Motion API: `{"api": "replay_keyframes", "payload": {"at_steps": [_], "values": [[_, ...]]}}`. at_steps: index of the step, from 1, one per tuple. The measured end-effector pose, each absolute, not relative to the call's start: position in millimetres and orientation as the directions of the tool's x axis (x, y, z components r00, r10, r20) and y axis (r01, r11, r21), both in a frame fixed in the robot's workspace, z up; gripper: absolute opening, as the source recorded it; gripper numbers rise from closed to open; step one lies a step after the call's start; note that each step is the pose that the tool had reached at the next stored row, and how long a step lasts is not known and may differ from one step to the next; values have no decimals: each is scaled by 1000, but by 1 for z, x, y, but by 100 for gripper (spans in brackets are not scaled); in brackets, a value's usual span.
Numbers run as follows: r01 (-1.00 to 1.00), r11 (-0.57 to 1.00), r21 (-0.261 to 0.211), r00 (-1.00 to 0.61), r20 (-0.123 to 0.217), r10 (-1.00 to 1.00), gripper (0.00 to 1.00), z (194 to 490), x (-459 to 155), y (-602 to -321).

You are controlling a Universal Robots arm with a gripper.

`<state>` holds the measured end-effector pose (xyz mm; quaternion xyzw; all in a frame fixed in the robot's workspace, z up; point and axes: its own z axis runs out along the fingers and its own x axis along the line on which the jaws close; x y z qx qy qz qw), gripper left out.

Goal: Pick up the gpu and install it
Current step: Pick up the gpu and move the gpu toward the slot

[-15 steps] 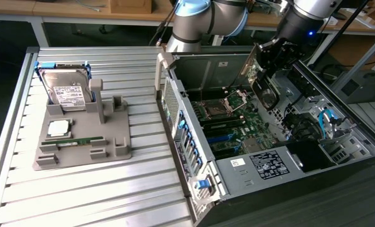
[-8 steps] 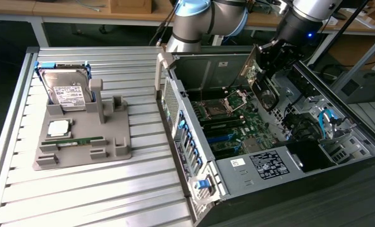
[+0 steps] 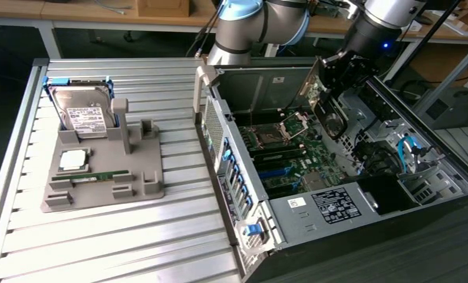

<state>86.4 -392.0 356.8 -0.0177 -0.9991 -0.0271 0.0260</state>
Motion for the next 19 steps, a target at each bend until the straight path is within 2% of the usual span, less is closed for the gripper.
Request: {"api": "replay_keyframes", "payload": {"at_steps": [19], "values": [[32,998,53,-998,53,29,27,350,87,-392]]}}
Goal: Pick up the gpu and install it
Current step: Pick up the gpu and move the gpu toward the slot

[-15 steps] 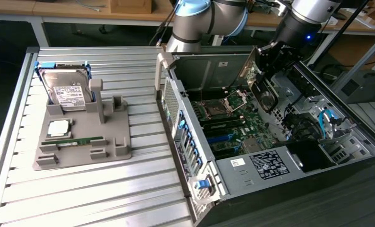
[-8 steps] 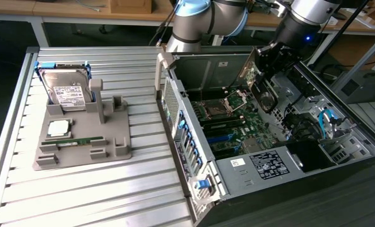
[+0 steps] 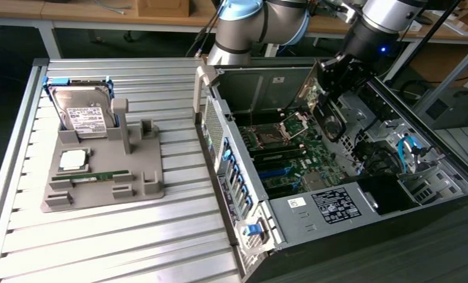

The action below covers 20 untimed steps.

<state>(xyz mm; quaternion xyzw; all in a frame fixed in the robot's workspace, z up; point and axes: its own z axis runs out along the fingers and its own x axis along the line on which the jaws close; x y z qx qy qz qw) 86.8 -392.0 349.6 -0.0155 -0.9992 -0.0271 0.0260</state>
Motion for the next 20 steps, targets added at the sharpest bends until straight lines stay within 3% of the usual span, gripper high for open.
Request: {"api": "replay_keyframes", "payload": {"at_steps": [20], "values": [[-12,998,53,-998,53,-15,27,344,87,-392]]}}
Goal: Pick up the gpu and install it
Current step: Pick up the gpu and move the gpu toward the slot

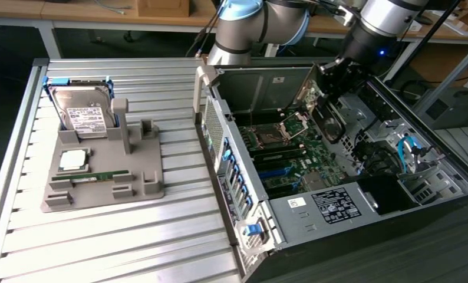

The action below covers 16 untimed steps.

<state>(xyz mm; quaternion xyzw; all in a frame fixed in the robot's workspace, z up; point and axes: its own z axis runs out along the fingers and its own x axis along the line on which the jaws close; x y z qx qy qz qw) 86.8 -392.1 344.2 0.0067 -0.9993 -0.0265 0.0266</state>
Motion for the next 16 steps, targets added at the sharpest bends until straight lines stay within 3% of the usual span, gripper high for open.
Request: {"api": "replay_keyframes", "payload": {"at_steps": [8,16], "values": [[-186,981,53,-981,53,-188,27,342,87,-392],[-204,977,53,-977,53,-207,27,338,87,-392]]}}
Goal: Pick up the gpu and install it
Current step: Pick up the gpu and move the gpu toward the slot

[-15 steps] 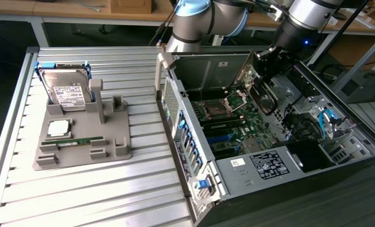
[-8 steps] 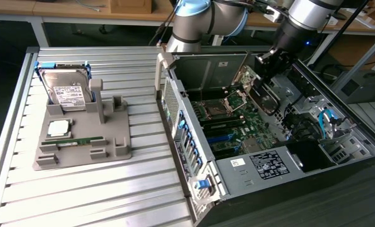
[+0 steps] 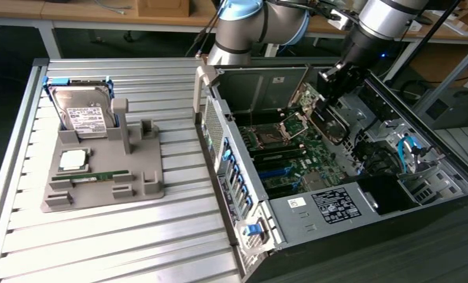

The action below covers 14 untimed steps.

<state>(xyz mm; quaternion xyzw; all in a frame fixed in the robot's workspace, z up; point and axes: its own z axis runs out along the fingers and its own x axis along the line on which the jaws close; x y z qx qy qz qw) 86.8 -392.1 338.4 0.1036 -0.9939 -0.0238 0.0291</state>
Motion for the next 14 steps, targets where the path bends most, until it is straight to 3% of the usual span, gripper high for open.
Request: {"api": "replay_keyframes", "payload": {"at_steps": [14], "values": [[-307,950,53,-949,53,-310,27,335,87,-393]]}}
